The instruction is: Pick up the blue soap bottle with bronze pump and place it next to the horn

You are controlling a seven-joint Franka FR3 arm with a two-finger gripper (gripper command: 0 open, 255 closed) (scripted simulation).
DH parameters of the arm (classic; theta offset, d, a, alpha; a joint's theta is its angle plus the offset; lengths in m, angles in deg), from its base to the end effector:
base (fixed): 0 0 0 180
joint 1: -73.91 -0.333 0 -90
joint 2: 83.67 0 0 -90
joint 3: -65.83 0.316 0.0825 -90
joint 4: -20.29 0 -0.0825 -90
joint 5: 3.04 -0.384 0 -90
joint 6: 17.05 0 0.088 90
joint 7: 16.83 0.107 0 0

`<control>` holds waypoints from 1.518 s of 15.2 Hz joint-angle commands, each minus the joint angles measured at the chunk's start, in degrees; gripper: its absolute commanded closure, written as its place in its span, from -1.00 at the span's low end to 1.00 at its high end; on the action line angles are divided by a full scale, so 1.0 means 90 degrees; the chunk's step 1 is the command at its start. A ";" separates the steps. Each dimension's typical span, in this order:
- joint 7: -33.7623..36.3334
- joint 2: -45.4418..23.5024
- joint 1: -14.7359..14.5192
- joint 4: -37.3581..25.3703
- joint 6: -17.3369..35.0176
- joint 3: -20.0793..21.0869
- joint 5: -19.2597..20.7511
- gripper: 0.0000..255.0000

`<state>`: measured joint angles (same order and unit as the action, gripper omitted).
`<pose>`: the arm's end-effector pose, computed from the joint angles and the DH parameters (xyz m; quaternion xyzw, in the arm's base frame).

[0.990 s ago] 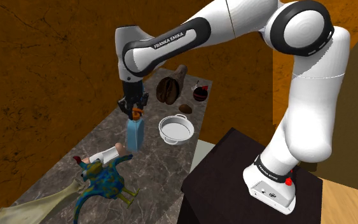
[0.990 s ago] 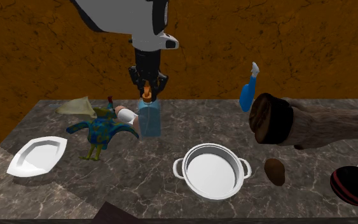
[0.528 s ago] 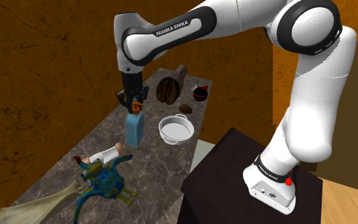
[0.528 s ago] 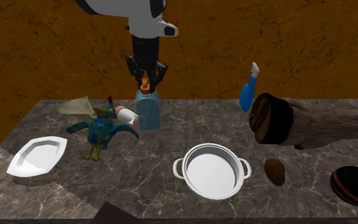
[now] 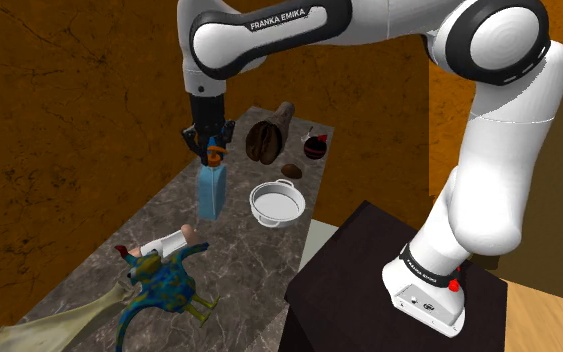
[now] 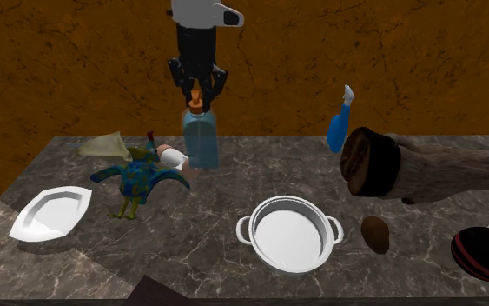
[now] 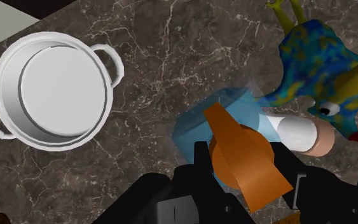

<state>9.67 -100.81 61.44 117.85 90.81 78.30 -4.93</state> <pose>0.5743 0.2577 0.4126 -0.9970 0.0224 0.0713 0.0183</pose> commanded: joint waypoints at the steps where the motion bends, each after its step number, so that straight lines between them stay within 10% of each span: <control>1: 0.0003 0.0044 0.0004 -0.0117 -0.0161 0.0002 -0.0007 1.00; 23: 0.0118 0.0159 -0.0018 -0.1846 -0.1998 0.0029 -0.0021 1.00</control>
<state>10.63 -99.14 61.33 102.46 73.81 78.54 -5.16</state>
